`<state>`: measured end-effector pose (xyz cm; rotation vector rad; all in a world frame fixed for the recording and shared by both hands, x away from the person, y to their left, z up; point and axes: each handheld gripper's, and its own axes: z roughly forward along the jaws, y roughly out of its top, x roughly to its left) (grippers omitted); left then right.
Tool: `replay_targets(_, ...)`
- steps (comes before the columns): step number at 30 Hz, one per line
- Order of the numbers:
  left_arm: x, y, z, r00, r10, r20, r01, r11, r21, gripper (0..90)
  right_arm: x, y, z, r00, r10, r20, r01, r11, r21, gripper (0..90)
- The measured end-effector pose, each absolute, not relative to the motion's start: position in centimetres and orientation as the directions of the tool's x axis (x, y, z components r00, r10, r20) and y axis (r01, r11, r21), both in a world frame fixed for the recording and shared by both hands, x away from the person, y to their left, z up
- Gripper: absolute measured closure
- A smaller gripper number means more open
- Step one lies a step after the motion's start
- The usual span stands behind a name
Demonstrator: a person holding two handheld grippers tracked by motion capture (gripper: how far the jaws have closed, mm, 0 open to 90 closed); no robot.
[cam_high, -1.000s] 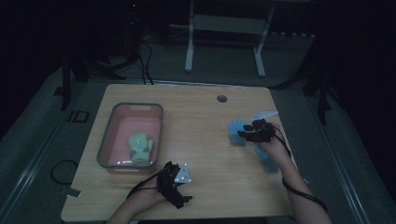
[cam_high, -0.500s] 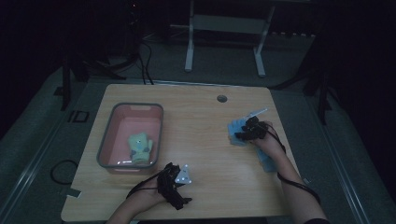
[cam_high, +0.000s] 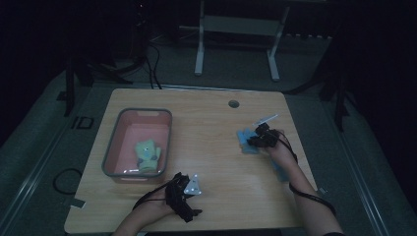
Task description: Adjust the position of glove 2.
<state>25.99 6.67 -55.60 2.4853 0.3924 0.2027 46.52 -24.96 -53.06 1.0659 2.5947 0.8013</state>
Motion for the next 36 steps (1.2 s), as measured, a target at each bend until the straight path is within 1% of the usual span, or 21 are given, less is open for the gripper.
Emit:
replay_targets(5,26.0,6.7,-55.6,0.944,0.326,0.058,0.232,-0.777,0.586,3.0,45.0,-23.9,-50.9,-0.725,0.688,0.004,0.546,0.572,0.612,80.6)
replay_targets(7,25.9,6.7,-55.6,0.940,0.335,0.070,0.229,-0.767,0.599,2.9,44.2,-23.4,-49.7,-0.727,0.686,0.015,0.540,0.558,0.630,80.7)
replay_targets(9,25.9,6.7,-55.6,0.936,0.344,0.075,0.231,-0.762,0.605,3.0,43.1,-22.9,-48.5,-0.733,0.680,0.018,0.518,0.542,0.661,80.8)
replay_targets(12,25.9,6.8,-55.6,0.937,0.343,0.074,0.234,-0.768,0.597,2.9,41.2,-21.9,-47.2,-0.746,0.666,-0.018,0.469,0.544,0.696,81.0)
replay_targets(15,25.9,6.7,-55.6,0.940,0.334,0.076,0.227,-0.774,0.590,2.9,39.3,-21.0,-46.3,-0.770,0.638,-0.018,0.441,0.553,0.707,81.1)
replay_targets(16,25.9,6.7,-55.6,0.939,0.334,0.077,0.227,-0.773,0.592,2.9,38.7,-20.7,-46.0,-0.772,0.636,0.000,0.447,0.542,0.711,81.1)
replay_targets(18,25.9,6.7,-55.6,0.940,0.333,0.071,0.230,-0.774,0.590,3.0,38.3,-20.6,-45.9,-0.772,0.636,0.012,0.450,0.534,0.716,81.1)
replay_targets(20,25.8,6.7,-55.6,0.941,0.330,0.078,0.223,-0.775,0.591,2.9,37.0,-20.1,-45.7,-0.757,0.653,-0.019,0.444,0.536,0.718,81.0)
replay_targets(23,25.7,6.8,-55.7,0.942,0.329,0.070,0.225,-0.771,0.596,2.9,35.7,-20.1,-45.8,-0.744,0.668,0.008,0.453,0.495,0.741,80.9)
replay_targets(26,25.7,6.8,-55.7,0.941,0.330,0.082,0.217,-0.770,0.600,2.9,34.6,-20.0,-46.1,-0.733,0.680,-0.013,0.450,0.499,0.740,80.8)
replay_targets(30,25.7,6.8,-55.7,0.942,0.327,0.079,0.218,-0.773,0.596,2.9,33.7,-20.1,-46.5,-0.707,0.706,0.034,0.489,0.453,0.745,80.7)
replay_targets(36,25.6,6.7,-55.7,0.941,0.325,0.097,0.206,-0.775,0.597,2.9,32.5,-19.4,-48.1,-0.711,0.698,0.088,0.517,0.433,0.738,80.7)
